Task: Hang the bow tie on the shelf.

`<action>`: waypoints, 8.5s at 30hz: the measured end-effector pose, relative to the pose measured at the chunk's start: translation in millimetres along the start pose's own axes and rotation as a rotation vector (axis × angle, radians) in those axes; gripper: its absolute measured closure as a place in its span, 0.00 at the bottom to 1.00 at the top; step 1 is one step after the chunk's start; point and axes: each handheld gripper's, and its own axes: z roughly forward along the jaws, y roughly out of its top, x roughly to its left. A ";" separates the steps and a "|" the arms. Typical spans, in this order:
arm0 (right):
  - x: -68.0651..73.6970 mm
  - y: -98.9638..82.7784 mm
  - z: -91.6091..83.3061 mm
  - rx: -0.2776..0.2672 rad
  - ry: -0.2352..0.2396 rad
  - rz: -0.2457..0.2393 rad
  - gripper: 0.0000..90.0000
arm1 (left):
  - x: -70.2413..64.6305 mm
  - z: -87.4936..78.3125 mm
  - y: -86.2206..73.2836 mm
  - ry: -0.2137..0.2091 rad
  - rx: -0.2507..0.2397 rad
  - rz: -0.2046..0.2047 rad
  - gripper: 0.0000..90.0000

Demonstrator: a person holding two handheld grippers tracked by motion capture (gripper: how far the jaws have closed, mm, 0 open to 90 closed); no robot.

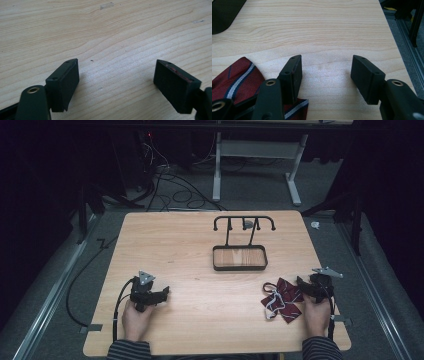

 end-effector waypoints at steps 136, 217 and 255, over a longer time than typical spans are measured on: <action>90.0 22.5 -12.2 0.043 0.343 -0.270 1.00 | 0.0 0.0 0.0 -0.001 0.000 -0.002 0.23; 125.9 87.2 -98.8 -0.271 0.434 -0.373 1.00 | -0.1 0.1 0.0 -0.002 -0.002 -0.004 0.23; 138.8 114.8 -93.0 -0.274 0.477 -0.380 1.00 | -0.1 0.2 -0.1 -0.002 -0.004 -0.006 0.23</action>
